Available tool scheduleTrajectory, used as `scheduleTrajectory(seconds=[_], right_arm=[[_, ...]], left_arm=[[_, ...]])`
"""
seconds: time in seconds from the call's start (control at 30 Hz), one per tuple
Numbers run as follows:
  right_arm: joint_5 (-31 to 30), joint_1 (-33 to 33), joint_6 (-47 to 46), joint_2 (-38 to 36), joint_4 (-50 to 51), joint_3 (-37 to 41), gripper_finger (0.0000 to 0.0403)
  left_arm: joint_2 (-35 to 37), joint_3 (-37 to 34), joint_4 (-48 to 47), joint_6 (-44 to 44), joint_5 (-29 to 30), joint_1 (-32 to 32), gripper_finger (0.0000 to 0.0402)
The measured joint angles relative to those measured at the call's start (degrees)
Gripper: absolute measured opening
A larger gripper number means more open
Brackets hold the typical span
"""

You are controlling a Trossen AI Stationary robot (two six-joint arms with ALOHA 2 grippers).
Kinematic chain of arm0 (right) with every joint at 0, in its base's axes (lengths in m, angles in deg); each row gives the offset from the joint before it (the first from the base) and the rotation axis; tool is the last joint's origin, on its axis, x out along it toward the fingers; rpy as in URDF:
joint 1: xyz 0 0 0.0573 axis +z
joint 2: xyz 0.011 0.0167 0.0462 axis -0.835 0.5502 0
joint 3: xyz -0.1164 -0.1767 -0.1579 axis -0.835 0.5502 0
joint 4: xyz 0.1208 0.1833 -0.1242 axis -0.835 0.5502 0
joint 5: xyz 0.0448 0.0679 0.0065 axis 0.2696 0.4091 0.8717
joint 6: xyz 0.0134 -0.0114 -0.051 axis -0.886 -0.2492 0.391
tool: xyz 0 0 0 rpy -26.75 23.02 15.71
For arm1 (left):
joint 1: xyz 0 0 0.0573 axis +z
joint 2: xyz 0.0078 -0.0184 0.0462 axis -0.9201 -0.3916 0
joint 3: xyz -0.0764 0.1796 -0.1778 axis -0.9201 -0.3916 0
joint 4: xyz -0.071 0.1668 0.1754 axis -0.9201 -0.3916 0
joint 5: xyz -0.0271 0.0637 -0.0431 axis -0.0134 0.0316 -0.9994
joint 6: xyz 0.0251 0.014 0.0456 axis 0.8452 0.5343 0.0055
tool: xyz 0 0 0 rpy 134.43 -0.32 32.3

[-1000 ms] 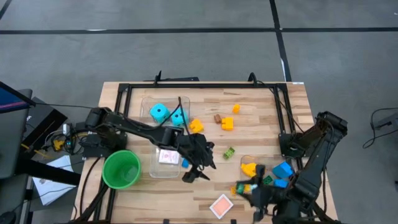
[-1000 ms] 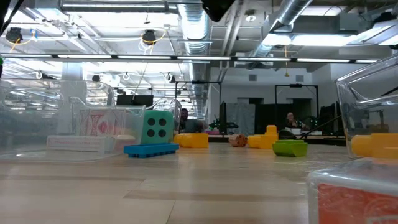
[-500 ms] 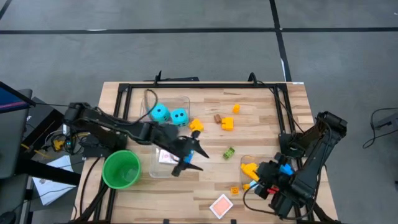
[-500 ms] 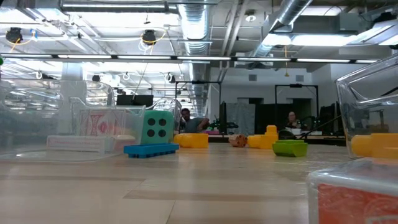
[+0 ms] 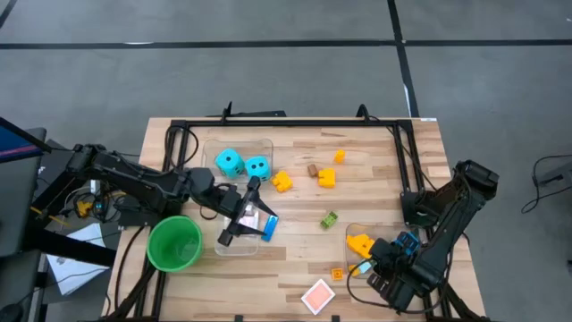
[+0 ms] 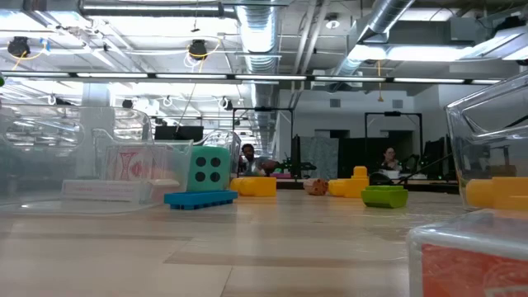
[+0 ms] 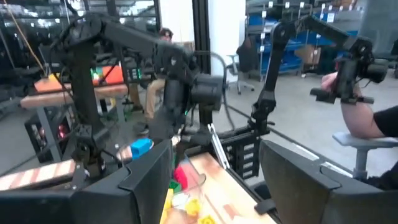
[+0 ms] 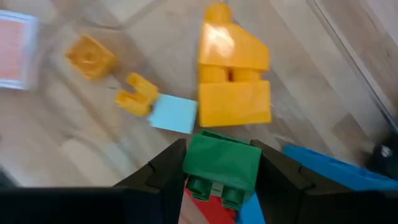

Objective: Pick & Place Toys
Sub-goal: Put the green game piece into the bottom right transparent bin

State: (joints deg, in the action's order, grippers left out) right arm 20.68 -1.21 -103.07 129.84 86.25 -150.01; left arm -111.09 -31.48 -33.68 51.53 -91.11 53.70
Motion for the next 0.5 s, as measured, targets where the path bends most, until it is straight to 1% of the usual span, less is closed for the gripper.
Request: scheduleTrajectory(seconds=[0.07, 0.23, 0.5], right_arm=[[1.44, -0.1, -0.76, 0.0, -0.43, 1.08, 0.0151], [2.32, -0.01, -1.0, 0.0, -2.8, 2.34, 0.0151], [2.62, -0.06, -1.0, -0.02, -4.11, 2.88, 0.0158]], left_arm=[[0.21, -0.12, 1.55, 0.09, -0.04, -0.13, 0.0236], [0.21, -0.17, 4.78, 0.14, -0.42, -1.08, 0.0235], [0.21, -0.17, 5.97, 0.21, -0.47, -1.07, 0.0234]])
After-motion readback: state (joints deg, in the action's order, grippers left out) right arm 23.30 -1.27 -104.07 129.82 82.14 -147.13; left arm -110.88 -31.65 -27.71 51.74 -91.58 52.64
